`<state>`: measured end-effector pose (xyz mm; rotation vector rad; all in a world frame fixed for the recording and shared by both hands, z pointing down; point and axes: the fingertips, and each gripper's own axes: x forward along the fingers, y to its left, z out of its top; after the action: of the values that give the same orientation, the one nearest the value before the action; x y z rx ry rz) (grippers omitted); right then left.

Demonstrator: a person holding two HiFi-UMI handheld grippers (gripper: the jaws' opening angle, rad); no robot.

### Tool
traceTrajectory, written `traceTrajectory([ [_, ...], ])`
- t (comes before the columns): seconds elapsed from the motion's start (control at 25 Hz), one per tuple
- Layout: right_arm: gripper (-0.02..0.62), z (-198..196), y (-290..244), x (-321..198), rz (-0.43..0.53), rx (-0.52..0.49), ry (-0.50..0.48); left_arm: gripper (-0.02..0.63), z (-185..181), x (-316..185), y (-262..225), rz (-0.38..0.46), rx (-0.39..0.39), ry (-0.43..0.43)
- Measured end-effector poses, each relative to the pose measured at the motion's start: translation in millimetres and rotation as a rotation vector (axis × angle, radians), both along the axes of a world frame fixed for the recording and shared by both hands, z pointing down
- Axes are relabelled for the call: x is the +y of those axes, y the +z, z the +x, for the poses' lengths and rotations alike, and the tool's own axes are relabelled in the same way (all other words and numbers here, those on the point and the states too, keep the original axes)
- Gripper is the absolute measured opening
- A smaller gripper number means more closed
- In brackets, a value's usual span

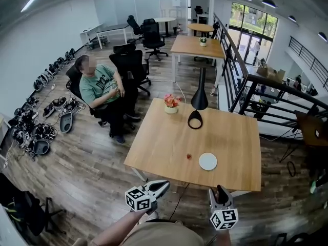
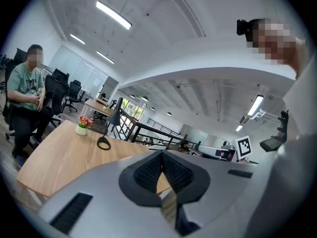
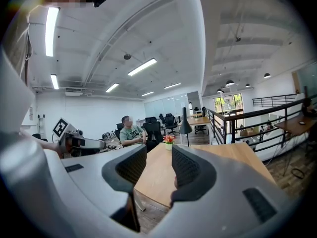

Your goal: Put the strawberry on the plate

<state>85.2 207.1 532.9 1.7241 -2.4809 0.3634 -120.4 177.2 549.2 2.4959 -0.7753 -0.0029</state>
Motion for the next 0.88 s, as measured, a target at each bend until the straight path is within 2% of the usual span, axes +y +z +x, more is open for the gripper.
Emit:
traceTrajectory([
  [0.48, 0.150, 25.8, 2.9, 20.7, 0.004, -0.011, -0.014, 0.003, 26.0, 20.4, -1.5, 0.013, -0.020, -0.015],
  [0.88, 0.150, 46.8, 14.6, 38.7, -0.003, -0.016, -0.049, 0.003, 34.8, 32.1, -4.3, 0.060, -0.025, -0.095],
])
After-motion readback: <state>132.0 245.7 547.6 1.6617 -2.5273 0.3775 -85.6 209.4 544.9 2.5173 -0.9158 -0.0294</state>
